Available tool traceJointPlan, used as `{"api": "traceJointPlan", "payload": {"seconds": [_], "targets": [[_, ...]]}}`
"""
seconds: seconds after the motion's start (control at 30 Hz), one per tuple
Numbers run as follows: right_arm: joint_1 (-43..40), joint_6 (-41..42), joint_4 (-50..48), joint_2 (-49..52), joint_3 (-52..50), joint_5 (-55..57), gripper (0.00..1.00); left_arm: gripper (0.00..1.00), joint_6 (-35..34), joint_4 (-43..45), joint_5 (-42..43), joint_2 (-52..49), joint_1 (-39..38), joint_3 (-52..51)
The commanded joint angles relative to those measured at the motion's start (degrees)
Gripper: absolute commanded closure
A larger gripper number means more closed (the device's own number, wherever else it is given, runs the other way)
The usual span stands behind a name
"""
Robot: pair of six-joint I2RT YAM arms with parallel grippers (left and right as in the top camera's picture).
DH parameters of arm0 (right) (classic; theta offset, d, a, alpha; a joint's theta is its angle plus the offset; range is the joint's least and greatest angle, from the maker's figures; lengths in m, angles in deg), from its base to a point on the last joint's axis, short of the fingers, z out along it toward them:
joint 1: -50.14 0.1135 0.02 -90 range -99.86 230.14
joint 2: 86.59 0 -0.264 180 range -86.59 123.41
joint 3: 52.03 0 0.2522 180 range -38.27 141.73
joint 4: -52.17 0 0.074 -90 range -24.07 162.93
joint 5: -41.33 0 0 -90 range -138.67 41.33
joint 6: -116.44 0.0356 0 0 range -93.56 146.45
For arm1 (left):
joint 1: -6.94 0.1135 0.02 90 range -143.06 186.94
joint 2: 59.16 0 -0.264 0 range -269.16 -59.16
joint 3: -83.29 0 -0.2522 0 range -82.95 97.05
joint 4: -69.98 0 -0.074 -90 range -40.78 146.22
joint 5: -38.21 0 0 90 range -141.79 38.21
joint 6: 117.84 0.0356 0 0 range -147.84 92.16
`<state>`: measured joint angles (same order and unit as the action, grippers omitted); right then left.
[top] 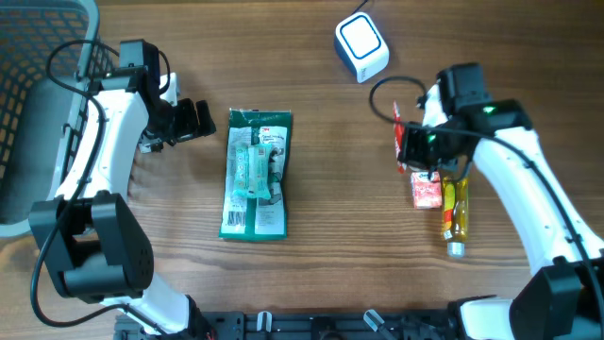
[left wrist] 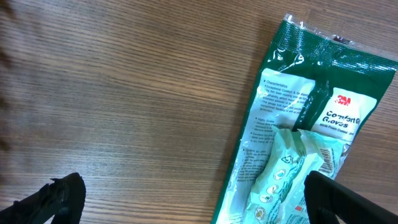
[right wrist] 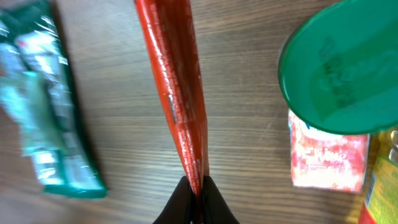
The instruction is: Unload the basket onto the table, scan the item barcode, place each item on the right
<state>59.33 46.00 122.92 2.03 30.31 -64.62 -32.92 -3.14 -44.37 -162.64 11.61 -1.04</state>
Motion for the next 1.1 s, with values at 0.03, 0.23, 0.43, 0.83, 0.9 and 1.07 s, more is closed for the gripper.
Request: {"api": "traceJointPlan", "payload": {"seconds": [0.03,0.23,0.43,0.83,0.9,1.07], "targets": [[4.52,0.17,-4.15,-0.24,-5.92,8.48,0.95,0.0,0.11,0.0,0.48,0.63,0.07,-0.11],[6.38,4.63,-5.62,-0.22,-10.08,15.21,0.95,0.0,0.11,-0.02,0.48,0.63,0.07,-0.11],[6.38,4.61,-7.32,-0.22,-12.46,16.22,0.81,0.0,0.11,0.0,0.48,0.63,0.07,-0.11],[6.4,3.34,-9.27,-1.84,-8.44,11.65,0.4,0.0,0.09,-0.02,0.48,0.63,0.07,-0.11],[6.4,3.3,-8.44,-3.06,-3.43,6.84,0.41,0.0,0.11,-0.02,0.48,0.63,0.07,-0.11],[6.95,3.43,-15.61,-3.28,-0.87,-12.81,0.23,0.0,0.11,-0.02,0.48,0.63,0.07,-0.11]]}}
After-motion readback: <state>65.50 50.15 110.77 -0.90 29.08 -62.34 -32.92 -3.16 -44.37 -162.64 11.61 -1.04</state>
